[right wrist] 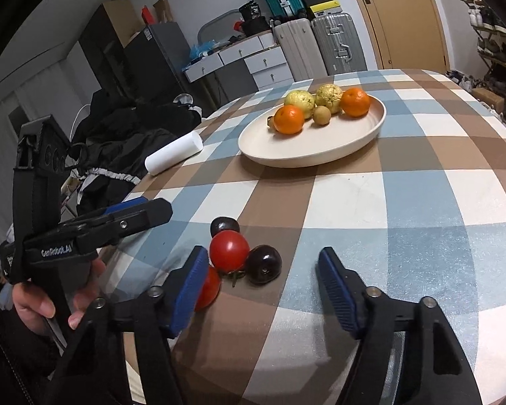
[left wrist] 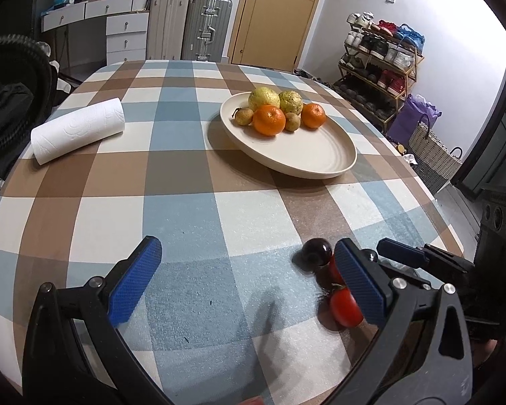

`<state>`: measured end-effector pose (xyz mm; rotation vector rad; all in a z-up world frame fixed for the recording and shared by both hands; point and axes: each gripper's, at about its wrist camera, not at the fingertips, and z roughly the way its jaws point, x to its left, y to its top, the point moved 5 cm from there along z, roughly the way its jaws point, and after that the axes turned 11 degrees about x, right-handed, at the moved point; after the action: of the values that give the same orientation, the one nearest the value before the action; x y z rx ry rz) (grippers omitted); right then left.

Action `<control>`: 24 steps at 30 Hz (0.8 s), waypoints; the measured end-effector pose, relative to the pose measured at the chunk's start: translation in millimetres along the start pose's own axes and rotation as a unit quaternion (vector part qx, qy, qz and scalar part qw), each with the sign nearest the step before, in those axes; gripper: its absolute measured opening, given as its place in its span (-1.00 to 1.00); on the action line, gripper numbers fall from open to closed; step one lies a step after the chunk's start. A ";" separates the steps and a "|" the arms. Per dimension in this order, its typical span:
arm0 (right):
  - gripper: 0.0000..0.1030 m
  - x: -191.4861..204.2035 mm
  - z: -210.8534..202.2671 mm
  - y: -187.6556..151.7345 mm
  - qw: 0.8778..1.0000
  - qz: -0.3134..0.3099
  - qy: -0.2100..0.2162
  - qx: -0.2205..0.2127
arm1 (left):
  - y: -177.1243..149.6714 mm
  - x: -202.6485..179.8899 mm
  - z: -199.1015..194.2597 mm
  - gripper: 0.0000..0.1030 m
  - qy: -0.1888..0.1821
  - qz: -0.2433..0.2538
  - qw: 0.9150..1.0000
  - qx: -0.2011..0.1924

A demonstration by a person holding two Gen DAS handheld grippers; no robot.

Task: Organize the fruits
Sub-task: 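Withdraw both tools from the plate back toward the plums and tomatoes, then grasp a dark plum with the right tool while the left tool grasps the other plum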

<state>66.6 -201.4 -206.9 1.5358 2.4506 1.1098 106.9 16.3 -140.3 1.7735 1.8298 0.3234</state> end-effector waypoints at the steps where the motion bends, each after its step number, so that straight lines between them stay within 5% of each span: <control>1: 0.25 0.7 0.7 0.0 1.000 -0.001 0.000 0.000 | 0.3 -0.7 0.1 0.98 0.000 0.001 1.000 -0.001; 16: -0.53 1.8 6.9 -1.0 1.000 -0.014 -0.009 0.010 | 0.6 -2.3 -0.2 0.98 0.003 0.004 1.000 0.000; 24: -0.55 -0.7 5.7 -2.6 1.000 -0.013 -0.005 0.008 | 3.4 -2.1 0.1 0.98 -0.002 0.001 1.000 0.001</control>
<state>67.2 -199.5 -212.9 1.5066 2.4715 1.0784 109.7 14.6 -138.0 1.7767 1.8252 0.3197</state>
